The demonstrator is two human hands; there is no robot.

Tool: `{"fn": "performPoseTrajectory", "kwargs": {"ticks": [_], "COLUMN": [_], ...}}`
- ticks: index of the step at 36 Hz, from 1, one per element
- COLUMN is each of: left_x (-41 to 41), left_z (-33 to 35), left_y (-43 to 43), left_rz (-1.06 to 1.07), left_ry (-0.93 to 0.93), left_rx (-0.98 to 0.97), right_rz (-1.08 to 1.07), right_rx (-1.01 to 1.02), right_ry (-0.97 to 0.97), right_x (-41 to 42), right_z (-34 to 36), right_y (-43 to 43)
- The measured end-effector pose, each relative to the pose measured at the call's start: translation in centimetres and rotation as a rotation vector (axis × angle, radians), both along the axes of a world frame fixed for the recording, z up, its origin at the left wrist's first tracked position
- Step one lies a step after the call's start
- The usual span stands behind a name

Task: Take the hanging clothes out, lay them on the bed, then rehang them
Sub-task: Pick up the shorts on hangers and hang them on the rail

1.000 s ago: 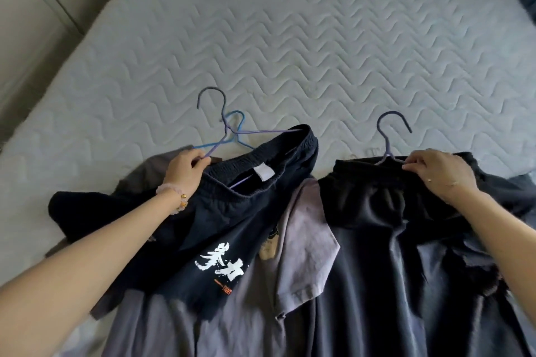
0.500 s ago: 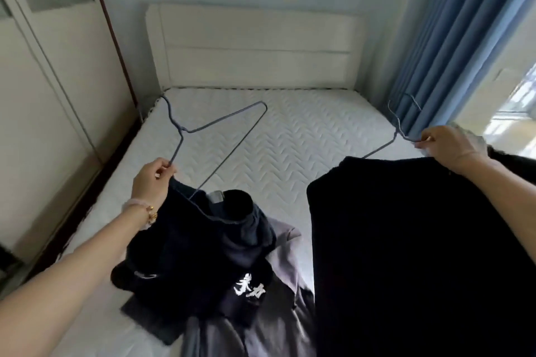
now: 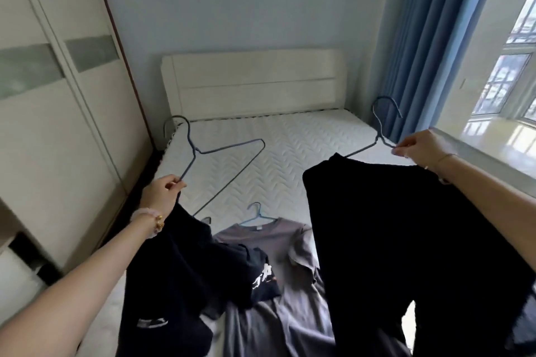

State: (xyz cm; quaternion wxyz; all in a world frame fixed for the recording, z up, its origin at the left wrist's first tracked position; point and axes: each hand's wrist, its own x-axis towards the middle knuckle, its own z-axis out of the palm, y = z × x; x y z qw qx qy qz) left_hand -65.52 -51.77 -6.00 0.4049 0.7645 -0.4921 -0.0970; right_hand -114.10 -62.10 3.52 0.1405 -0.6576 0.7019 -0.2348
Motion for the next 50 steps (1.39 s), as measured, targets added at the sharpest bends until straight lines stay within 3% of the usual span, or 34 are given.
{"fn": "performPoseTrajectory", "kwargs": {"ticks": [5,12,23,37,50], "left_x": [0.1,0.8,1.5,2.8,14.5], "left_z": [4.1,9.3,15.3,20.0,19.1], "left_y": [3.3,8.9,21.3,43.6,58.4], "left_rz": [0.046,0.143,0.37,0.818,1.078], "left_ry": [-0.078,-0.132,-0.225,-0.352,-0.315], "left_rx": [-0.102,-0.137,-0.227,-0.19,-0.135], "right_rz": [0.075,0.242,0.693,1.156,1.3], "right_rx": [0.079,0.206,0.183,0.269,0.354], "right_ry": [-0.189,-0.294,-0.419,-0.551,-0.615], "right_x": [2.6,7.1,15.2,32.9,54.6], "right_z": [-2.3,-3.4,0.9,3.1,3.9], "right_y": [0.9,1.3,4.6,15.0,27.6]}}
